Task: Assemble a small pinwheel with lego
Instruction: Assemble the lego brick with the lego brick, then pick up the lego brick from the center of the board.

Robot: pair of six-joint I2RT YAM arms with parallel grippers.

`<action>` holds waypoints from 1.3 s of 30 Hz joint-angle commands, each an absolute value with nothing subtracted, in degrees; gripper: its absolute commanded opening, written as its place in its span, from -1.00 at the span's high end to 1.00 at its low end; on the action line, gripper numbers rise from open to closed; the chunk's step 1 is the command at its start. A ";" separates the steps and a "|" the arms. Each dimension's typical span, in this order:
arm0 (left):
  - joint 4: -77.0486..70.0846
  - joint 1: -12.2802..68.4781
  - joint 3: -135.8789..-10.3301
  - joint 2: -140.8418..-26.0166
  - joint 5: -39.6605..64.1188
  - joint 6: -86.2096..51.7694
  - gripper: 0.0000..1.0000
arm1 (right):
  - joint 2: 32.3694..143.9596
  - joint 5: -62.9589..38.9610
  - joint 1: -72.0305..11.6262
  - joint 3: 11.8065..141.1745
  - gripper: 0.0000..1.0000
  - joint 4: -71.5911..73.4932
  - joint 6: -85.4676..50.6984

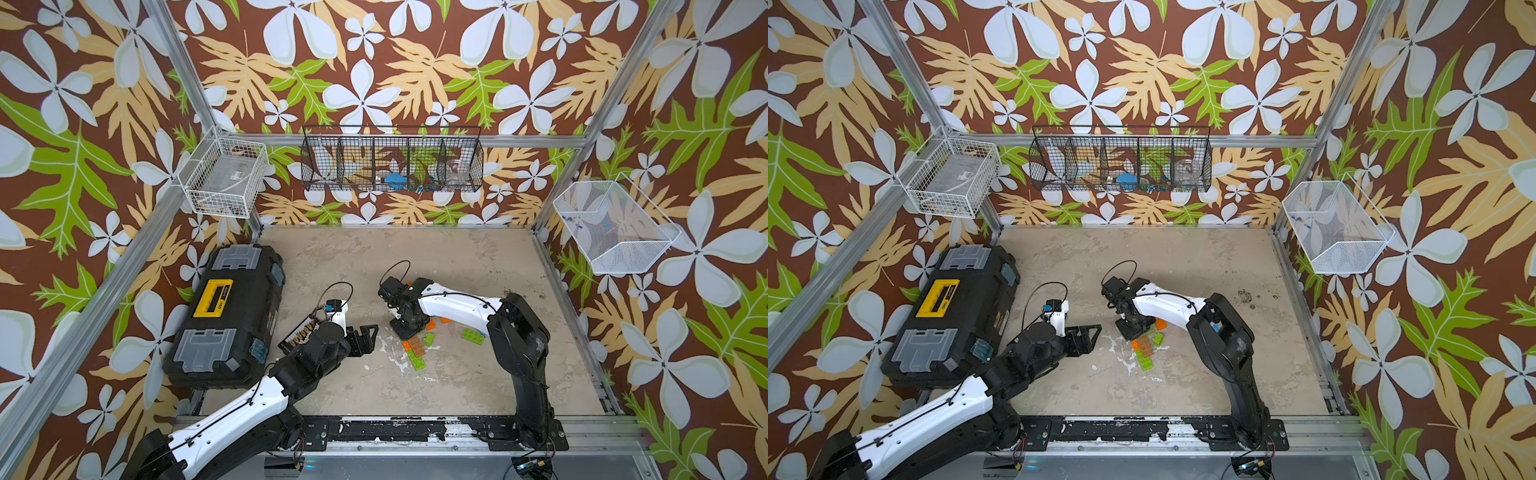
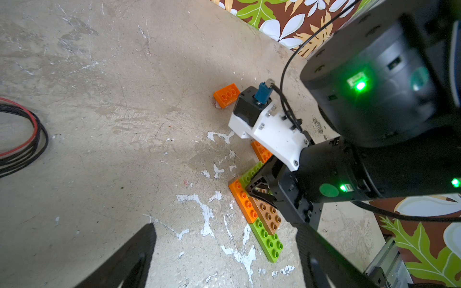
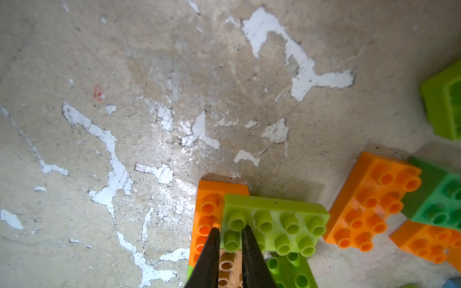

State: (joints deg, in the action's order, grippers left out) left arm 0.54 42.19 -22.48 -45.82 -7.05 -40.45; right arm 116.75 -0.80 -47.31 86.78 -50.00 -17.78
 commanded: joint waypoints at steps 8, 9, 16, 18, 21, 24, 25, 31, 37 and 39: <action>0.80 42.19 -23.46 -47.26 -7.07 -40.52 -0.82 | 113.94 -4.23 -46.31 89.16 0.45 -50.64 -20.24; 0.87 42.14 -23.47 -47.42 -7.11 -40.60 -0.82 | 113.67 -4.54 -46.30 89.14 0.44 -50.50 -20.29; 0.62 42.14 -24.55 -49.87 -6.59 -40.44 -0.83 | 109.84 -4.14 -44.15 85.51 0.45 -49.08 -20.13; 0.47 42.14 -25.49 -51.99 -6.09 -40.13 -0.83 | 107.65 -3.53 -42.49 83.30 0.46 -48.33 -19.93; 0.27 42.19 -27.74 -56.62 -5.02 -39.19 -0.81 | 104.93 -3.19 -39.57 79.94 0.46 -47.51 -19.11; 0.06 42.18 -31.05 -62.94 -2.66 -37.46 -0.79 | 103.50 -2.12 -36.68 77.22 0.48 -46.92 -17.52; 0.00 42.26 -32.29 -65.08 -1.83 -36.83 -0.79 | 103.45 -1.96 -35.88 76.63 0.49 -46.70 -16.96; 0.00 44.10 -40.41 -77.38 1.91 -33.82 -0.78 | 105.68 -2.01 -32.71 76.17 0.53 -45.88 -15.65; -0.63 45.96 -44.03 -81.49 3.25 -34.09 -0.78 | 108.74 -1.75 -32.61 77.44 0.53 -45.62 -15.51; -1.11 45.97 -43.52 -81.33 3.25 -34.44 -0.78 | 109.03 -1.73 -32.61 77.37 0.53 -45.20 -15.56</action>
State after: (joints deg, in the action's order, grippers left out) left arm -0.32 45.87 -43.51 -81.30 2.22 -34.63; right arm 108.68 -2.55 -32.64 77.06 -45.52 -16.05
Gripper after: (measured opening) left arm 0.888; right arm 0.233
